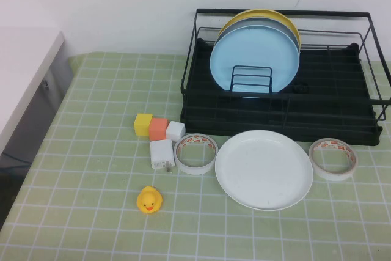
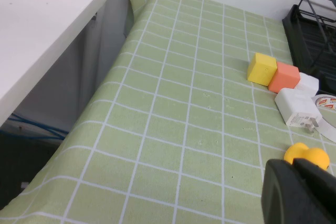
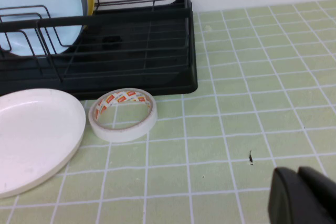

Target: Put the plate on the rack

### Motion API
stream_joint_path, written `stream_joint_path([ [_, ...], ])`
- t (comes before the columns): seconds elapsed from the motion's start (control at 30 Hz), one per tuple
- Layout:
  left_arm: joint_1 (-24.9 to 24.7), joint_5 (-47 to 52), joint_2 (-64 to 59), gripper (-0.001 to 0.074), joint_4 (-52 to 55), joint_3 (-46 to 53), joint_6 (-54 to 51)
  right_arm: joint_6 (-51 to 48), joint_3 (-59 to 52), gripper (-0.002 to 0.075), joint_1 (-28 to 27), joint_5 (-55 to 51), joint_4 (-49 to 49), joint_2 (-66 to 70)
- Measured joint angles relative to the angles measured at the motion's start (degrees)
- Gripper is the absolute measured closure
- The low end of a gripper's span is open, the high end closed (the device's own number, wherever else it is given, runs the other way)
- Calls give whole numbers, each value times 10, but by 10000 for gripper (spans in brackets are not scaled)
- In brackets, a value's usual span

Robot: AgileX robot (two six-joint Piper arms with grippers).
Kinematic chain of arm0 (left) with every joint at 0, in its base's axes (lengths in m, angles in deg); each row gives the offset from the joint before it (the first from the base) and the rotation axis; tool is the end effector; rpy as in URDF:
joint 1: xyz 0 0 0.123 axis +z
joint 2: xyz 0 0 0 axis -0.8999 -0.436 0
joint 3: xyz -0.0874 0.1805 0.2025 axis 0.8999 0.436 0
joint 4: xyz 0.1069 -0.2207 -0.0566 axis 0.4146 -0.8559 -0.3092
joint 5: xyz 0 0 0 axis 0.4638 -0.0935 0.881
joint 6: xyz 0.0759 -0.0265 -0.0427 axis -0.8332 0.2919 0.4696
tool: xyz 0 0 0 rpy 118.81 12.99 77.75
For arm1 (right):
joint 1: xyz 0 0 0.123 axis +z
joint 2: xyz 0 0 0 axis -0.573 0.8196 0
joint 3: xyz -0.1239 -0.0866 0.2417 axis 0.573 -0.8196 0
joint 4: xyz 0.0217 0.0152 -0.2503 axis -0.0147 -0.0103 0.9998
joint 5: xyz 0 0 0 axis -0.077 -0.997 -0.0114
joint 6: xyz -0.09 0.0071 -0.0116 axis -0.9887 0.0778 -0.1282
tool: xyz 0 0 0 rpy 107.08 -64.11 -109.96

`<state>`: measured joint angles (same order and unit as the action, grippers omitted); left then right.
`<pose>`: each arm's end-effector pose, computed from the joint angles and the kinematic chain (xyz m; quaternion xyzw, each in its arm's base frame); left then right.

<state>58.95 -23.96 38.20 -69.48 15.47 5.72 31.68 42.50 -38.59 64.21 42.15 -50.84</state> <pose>0.0534 -0.0056 0.1793 -0.0867 0.7808 -0.1292 0.6051 0.0532 -0.0048 0.1761 0.0633 0.7899 0.0001 0.6100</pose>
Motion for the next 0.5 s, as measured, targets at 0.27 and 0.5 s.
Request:
stream_joint_path([
  [0.27, 0, 0, 0, 736, 0, 0, 0, 0, 0, 717, 0, -1, 0, 0],
  [0.5, 0, 0, 0, 736, 0, 0, 1, 0, 0, 717, 0, -2, 20, 0],
])
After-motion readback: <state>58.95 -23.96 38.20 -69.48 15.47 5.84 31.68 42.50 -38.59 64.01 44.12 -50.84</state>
